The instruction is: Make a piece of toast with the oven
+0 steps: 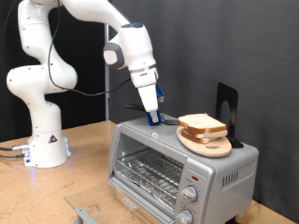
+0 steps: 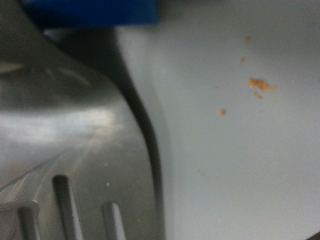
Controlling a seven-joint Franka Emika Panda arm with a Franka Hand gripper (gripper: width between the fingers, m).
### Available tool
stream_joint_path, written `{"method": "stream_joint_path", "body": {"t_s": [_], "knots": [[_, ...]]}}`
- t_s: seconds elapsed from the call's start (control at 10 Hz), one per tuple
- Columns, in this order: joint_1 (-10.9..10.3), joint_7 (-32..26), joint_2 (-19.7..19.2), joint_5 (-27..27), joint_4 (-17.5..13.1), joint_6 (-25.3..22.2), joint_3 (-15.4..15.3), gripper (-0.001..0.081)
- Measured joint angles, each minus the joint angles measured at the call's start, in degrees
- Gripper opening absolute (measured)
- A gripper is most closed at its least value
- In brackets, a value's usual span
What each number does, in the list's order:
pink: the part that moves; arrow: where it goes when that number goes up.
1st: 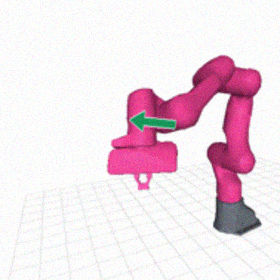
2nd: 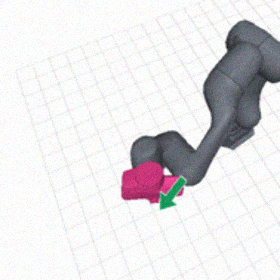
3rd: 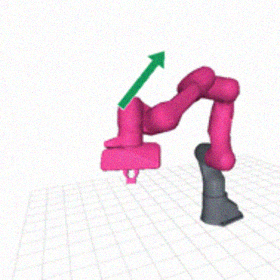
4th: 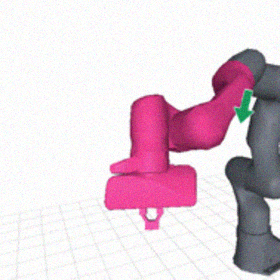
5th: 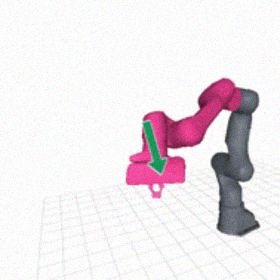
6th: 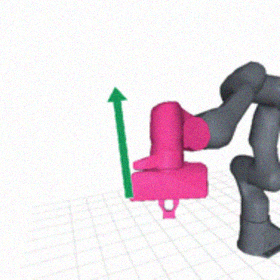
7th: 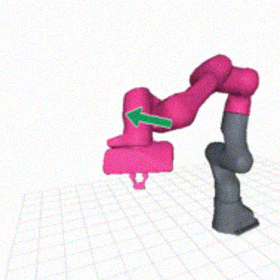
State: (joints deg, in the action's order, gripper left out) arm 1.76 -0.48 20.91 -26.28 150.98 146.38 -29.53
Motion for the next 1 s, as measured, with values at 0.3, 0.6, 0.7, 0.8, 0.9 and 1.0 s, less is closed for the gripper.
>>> {"method": "stream_joint_path", "body": {"t_s": [0.3,0.6,0.7,0.8,0.9,1.0], "knots": [[0.01,0.8,-0.08,0.0,0.0,0.06,-0.21,0.0808],[0.04,1.71,-0.08,0.0,-0.01,0.07,-0.3,0.0778],[0.06,1.88,-0.09,0.0,-0.01,0.08,-0.31,0.0778],[0.08,1.91,-0.09,0.0,-0.01,0.1,-0.32,0.0597],[0.09,1.92,-0.1,0.0,-0.05,0.11,-0.33,0.0493],[0.1,1.92,-0.1,0.01,-0.05,0.11,-0.33,0.0493]]}}
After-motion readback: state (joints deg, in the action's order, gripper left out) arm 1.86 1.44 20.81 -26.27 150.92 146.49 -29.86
